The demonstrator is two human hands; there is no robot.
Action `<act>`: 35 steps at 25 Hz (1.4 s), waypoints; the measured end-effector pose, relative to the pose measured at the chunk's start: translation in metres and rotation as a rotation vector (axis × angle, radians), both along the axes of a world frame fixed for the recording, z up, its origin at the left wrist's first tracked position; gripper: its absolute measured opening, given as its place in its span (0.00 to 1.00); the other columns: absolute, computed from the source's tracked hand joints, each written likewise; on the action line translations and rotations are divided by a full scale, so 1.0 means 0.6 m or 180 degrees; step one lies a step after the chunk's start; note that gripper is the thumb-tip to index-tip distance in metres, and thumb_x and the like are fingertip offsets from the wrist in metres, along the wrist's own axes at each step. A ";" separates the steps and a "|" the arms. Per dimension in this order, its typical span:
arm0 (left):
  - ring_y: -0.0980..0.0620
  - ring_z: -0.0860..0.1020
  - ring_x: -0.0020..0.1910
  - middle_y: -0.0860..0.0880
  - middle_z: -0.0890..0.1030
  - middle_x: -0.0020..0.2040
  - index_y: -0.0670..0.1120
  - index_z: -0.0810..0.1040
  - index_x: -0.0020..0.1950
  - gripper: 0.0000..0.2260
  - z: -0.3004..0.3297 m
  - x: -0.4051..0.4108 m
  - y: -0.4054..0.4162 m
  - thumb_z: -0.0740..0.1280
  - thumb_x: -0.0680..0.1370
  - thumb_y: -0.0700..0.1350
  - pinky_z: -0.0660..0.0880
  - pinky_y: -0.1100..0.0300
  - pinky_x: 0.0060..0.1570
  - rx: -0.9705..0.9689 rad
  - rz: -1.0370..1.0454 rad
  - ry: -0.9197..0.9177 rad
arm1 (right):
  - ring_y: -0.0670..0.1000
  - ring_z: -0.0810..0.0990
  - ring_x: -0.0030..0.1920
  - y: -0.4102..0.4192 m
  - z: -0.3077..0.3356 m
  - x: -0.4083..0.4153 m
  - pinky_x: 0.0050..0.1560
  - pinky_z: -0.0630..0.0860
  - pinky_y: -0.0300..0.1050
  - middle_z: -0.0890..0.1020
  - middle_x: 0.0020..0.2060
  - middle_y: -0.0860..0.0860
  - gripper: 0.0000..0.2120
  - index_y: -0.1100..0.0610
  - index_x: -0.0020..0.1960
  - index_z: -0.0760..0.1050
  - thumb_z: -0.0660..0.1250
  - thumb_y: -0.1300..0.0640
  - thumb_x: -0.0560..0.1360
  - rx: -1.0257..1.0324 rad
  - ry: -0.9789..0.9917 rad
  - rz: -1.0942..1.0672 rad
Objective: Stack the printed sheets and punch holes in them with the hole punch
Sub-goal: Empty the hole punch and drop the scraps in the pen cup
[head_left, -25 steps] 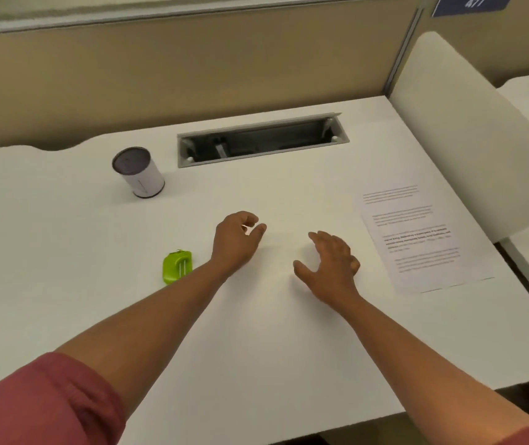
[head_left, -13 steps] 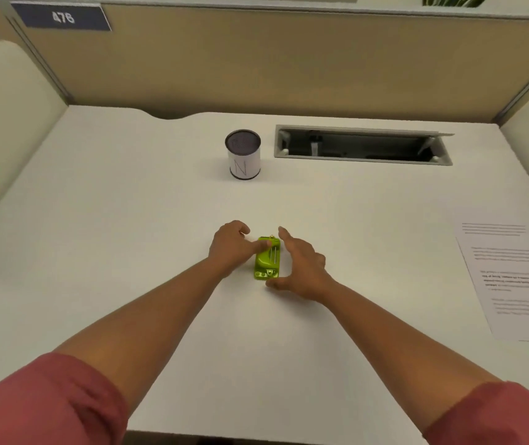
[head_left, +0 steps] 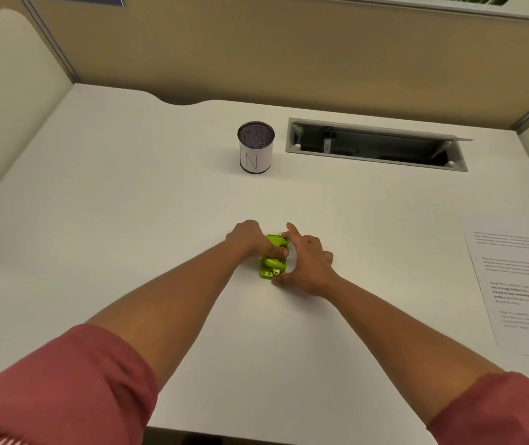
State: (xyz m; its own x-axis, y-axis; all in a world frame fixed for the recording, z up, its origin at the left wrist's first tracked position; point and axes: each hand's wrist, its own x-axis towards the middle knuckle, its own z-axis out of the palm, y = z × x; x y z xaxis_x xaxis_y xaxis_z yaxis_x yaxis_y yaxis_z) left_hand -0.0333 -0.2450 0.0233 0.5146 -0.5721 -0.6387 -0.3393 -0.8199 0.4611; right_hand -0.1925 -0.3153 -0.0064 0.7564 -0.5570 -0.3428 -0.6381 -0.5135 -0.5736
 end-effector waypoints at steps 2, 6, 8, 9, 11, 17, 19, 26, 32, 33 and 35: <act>0.43 0.79 0.58 0.43 0.79 0.60 0.41 0.74 0.64 0.40 -0.005 0.008 -0.006 0.84 0.61 0.61 0.78 0.51 0.51 0.0070 0.0088 0.0240 | 0.48 0.57 0.74 -0.002 -0.001 0.000 0.61 0.57 0.51 0.67 0.73 0.38 0.60 0.43 0.80 0.46 0.81 0.42 0.60 0.0021 0.0014 -0.0014; 0.46 0.77 0.52 0.44 0.78 0.58 0.40 0.74 0.64 0.40 -0.013 0.025 -0.013 0.85 0.61 0.59 0.79 0.55 0.45 0.0108 0.0229 0.0626 | 0.47 0.58 0.73 -0.004 -0.005 0.001 0.58 0.56 0.51 0.67 0.71 0.34 0.59 0.41 0.79 0.48 0.79 0.40 0.57 0.0018 -0.0012 -0.0004; 0.47 0.76 0.48 0.45 0.77 0.54 0.40 0.74 0.63 0.39 -0.018 0.030 -0.014 0.85 0.62 0.59 0.76 0.56 0.40 0.0128 0.0222 0.0637 | 0.48 0.59 0.72 -0.006 -0.007 0.003 0.58 0.56 0.52 0.67 0.71 0.34 0.59 0.40 0.78 0.48 0.79 0.39 0.56 0.0020 -0.0012 -0.0009; 0.47 0.76 0.47 0.46 0.76 0.51 0.40 0.74 0.63 0.39 -0.020 0.029 -0.012 0.84 0.62 0.60 0.74 0.56 0.39 0.0177 0.0117 0.0499 | 0.48 0.59 0.72 -0.006 -0.010 0.002 0.58 0.56 0.52 0.68 0.71 0.34 0.59 0.40 0.78 0.49 0.79 0.39 0.56 0.0011 -0.0036 -0.0016; 0.47 0.76 0.48 0.48 0.76 0.48 0.42 0.73 0.58 0.38 -0.017 0.026 -0.014 0.81 0.62 0.66 0.73 0.55 0.41 0.0375 -0.0309 -0.0100 | 0.47 0.60 0.71 -0.005 -0.011 0.001 0.57 0.56 0.51 0.68 0.70 0.34 0.58 0.40 0.78 0.49 0.79 0.39 0.56 -0.0013 -0.0065 -0.0064; 0.48 0.77 0.47 0.51 0.75 0.43 0.46 0.72 0.52 0.35 -0.006 0.021 -0.004 0.79 0.62 0.70 0.68 0.56 0.37 0.0342 -0.0500 -0.0511 | 0.48 0.59 0.73 -0.006 -0.007 0.001 0.58 0.56 0.51 0.68 0.71 0.36 0.58 0.42 0.79 0.50 0.79 0.40 0.58 -0.0008 -0.0045 -0.0057; 0.49 0.76 0.44 0.51 0.77 0.44 0.46 0.73 0.50 0.32 -0.014 0.011 0.004 0.79 0.63 0.68 0.67 0.56 0.34 0.0090 -0.0387 -0.0493 | 0.48 0.58 0.73 -0.006 -0.007 -0.001 0.60 0.57 0.52 0.67 0.71 0.36 0.58 0.43 0.80 0.50 0.80 0.40 0.59 0.0016 -0.0045 -0.0063; 0.47 0.78 0.44 0.48 0.78 0.43 0.44 0.74 0.47 0.34 -0.019 0.004 0.019 0.80 0.60 0.69 0.68 0.57 0.33 0.0088 0.0135 -0.0376 | 0.48 0.58 0.73 -0.003 -0.002 -0.003 0.61 0.58 0.52 0.67 0.72 0.36 0.57 0.43 0.80 0.50 0.80 0.42 0.60 0.0021 -0.0040 -0.0058; 0.50 0.76 0.35 0.48 0.77 0.37 0.43 0.74 0.41 0.28 -0.011 -0.004 0.011 0.82 0.63 0.63 0.69 0.58 0.33 -0.0258 0.0540 0.0005 | 0.50 0.59 0.74 -0.007 0.005 0.006 0.63 0.60 0.55 0.68 0.73 0.39 0.56 0.42 0.80 0.51 0.81 0.42 0.61 0.0025 0.0004 -0.0008; 0.51 0.74 0.33 0.48 0.76 0.35 0.44 0.73 0.39 0.26 -0.011 -0.006 0.006 0.83 0.63 0.59 0.68 0.58 0.31 -0.0351 0.0676 0.0053 | 0.50 0.59 0.74 -0.011 0.006 0.009 0.63 0.60 0.55 0.68 0.73 0.39 0.56 0.41 0.79 0.51 0.80 0.42 0.61 0.0044 0.0016 -0.0010; 0.50 0.75 0.33 0.47 0.77 0.36 0.44 0.73 0.39 0.22 0.000 -0.030 0.024 0.83 0.65 0.53 0.68 0.59 0.29 -0.0522 0.0876 0.0010 | 0.50 0.60 0.73 0.008 0.017 -0.006 0.63 0.60 0.54 0.69 0.72 0.39 0.56 0.41 0.79 0.51 0.80 0.42 0.60 -0.0054 -0.0096 0.0042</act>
